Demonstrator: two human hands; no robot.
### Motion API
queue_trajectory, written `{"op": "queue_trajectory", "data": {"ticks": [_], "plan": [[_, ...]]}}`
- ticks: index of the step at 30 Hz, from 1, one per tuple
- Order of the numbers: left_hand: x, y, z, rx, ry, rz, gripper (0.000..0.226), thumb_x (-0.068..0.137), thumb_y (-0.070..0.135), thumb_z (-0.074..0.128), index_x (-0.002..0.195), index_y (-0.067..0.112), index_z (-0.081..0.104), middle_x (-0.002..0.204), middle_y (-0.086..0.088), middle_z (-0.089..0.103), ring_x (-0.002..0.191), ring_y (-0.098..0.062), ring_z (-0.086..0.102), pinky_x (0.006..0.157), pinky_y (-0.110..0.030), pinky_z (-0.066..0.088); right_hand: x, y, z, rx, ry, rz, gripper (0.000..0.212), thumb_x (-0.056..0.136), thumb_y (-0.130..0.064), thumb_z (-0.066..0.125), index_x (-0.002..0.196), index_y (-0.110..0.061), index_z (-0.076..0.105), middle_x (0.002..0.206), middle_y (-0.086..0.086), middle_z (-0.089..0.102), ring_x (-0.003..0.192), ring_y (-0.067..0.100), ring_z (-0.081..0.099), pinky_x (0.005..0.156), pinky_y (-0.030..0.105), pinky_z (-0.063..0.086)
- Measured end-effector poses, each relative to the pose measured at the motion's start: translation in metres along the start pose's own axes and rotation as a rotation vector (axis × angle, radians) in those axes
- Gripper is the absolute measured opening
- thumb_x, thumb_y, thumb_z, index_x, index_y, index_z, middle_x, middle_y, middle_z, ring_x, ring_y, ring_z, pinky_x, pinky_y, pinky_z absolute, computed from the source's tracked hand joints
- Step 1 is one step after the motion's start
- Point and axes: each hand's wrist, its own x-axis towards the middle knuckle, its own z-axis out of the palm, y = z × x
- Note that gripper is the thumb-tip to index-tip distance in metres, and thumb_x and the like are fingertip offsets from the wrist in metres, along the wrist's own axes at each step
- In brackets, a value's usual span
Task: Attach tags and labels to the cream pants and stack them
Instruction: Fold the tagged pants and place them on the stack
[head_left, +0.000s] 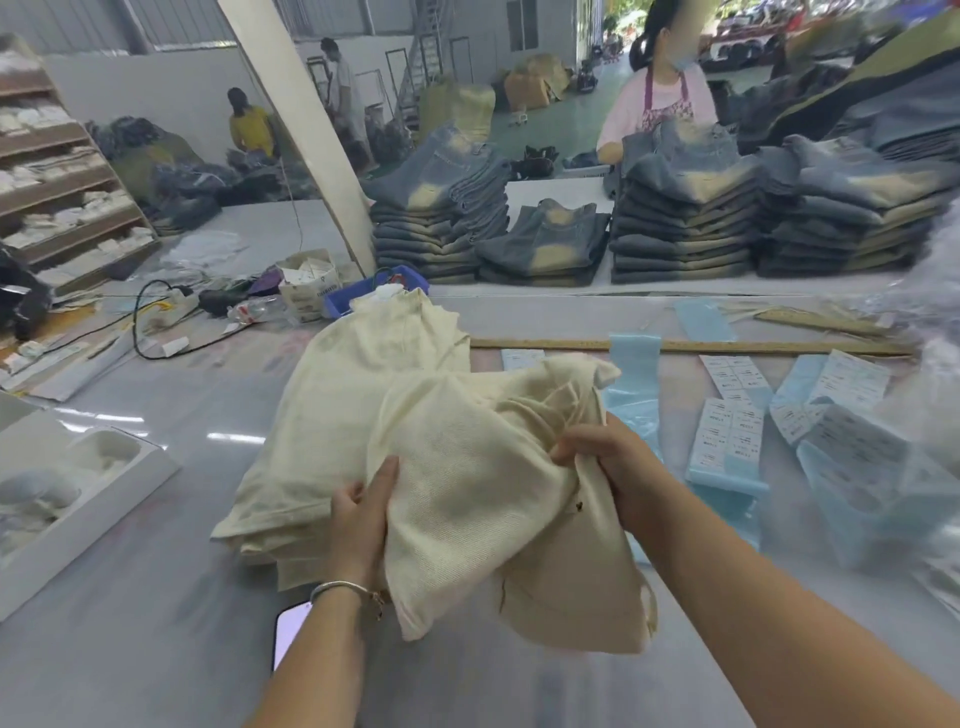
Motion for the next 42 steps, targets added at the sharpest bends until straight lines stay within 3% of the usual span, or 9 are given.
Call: {"op": "queue_trajectory", "data": {"ticks": [5, 9, 11, 19, 22, 27, 30, 34, 42], "plan": [[-0.037, 0.002, 0.037, -0.527, -0.545, -0.293, 0.044, 0.092, 0.043, 0.048, 0.112, 0.009, 0.067, 0.102, -0.016, 0.069, 0.09, -0.029, 0.066, 0.083, -0.037, 0.051, -0.062, -0.036, -0.036, -0.012, -0.087, 0.016, 0.028, 0.055, 0.005, 0.05, 0.065, -0.012, 0.07, 0.057, 0.005, 0.059, 0.053, 0.012, 0.059, 0.05, 0.019, 0.047], [-0.081, -0.029, 0.075, -0.539, -0.535, -0.319, 0.028, 0.081, 0.024, 0.055, 0.07, 0.005, 0.072, 0.061, -0.012, 0.068, 0.054, -0.023, 0.068, 0.047, -0.025, 0.055, -0.124, -0.054, -0.08, -0.063, -0.139, 0.018, 0.038, 0.053, 0.01, 0.049, 0.082, -0.006, 0.069, 0.073, 0.01, 0.065, 0.07, 0.018, 0.066, 0.06, 0.024, 0.054], [-0.104, -0.052, 0.092, -0.55, -0.525, -0.289, 0.012, 0.06, 0.017, 0.071, 0.053, 0.008, 0.068, 0.052, -0.008, 0.064, 0.049, -0.021, 0.066, 0.049, -0.021, 0.054, -0.154, -0.059, -0.11, -0.099, -0.097, 0.049, 0.047, 0.049, 0.008, 0.055, 0.094, 0.0, 0.063, 0.083, 0.015, 0.062, 0.079, 0.027, 0.062, 0.065, 0.03, 0.054], [-0.168, -0.09, 0.129, -0.749, -0.544, -0.142, 0.056, 0.087, -0.001, 0.028, 0.058, 0.008, 0.075, 0.064, -0.002, 0.072, 0.061, -0.013, 0.071, 0.058, -0.023, 0.058, -0.238, -0.075, -0.216, -0.591, 0.181, 0.388, 0.023, 0.045, -0.007, 0.061, 0.067, -0.012, 0.064, 0.072, 0.01, 0.059, 0.065, 0.02, 0.057, 0.059, 0.028, 0.045], [-0.176, -0.111, 0.133, -0.61, -0.382, -0.005, 0.056, 0.079, -0.017, 0.029, 0.065, 0.01, 0.076, 0.066, 0.001, 0.071, 0.063, -0.011, 0.066, 0.056, -0.016, 0.053, -0.241, -0.052, -0.25, -1.124, 0.447, 0.554, 0.033, 0.056, -0.02, 0.071, 0.086, -0.01, 0.061, 0.089, 0.004, 0.061, 0.075, 0.017, 0.055, 0.06, 0.025, 0.04], [-0.197, -0.165, 0.132, -0.413, -0.148, -0.157, 0.035, 0.081, -0.02, 0.043, 0.075, 0.011, 0.058, 0.049, 0.008, 0.061, 0.05, -0.007, 0.056, 0.039, -0.011, 0.04, -0.253, -0.029, -0.291, -1.694, 0.662, 0.394, 0.049, 0.082, -0.049, 0.061, 0.113, -0.015, 0.046, 0.114, 0.005, 0.06, 0.104, 0.026, 0.057, 0.075, 0.033, 0.044], [-0.218, -0.181, 0.143, -0.553, -0.297, -0.263, 0.031, 0.074, 0.003, 0.068, 0.104, 0.011, 0.069, 0.092, -0.001, 0.075, 0.085, -0.018, 0.07, 0.073, -0.027, 0.059, -0.268, -0.035, -0.314, -1.577, 0.594, 0.503, 0.089, 0.07, -0.074, 0.06, 0.133, -0.014, 0.04, 0.127, 0.005, 0.056, 0.115, 0.025, 0.055, 0.081, 0.035, 0.045], [-0.235, -0.184, 0.159, -0.5, -0.301, -0.328, 0.044, 0.073, 0.016, 0.075, 0.116, 0.01, 0.068, 0.113, -0.008, 0.07, 0.105, -0.027, 0.066, 0.098, -0.045, 0.049, -0.299, -0.006, -0.32, -1.602, 0.451, 0.717, 0.117, 0.048, -0.085, 0.061, 0.14, -0.021, 0.026, 0.132, 0.008, 0.046, 0.12, 0.029, 0.045, 0.089, 0.039, 0.043], [-0.23, -0.183, 0.123, -0.492, -0.527, -0.499, 0.048, 0.071, 0.021, 0.067, 0.115, 0.002, 0.069, 0.109, -0.015, 0.072, 0.099, -0.031, 0.07, 0.082, -0.04, 0.058, -0.301, 0.027, -0.314, -1.736, 0.21, 0.442, 0.114, 0.056, -0.067, 0.067, 0.147, -0.05, 0.001, 0.158, -0.005, 0.006, 0.145, 0.023, 0.005, 0.115, 0.051, 0.017]]}}
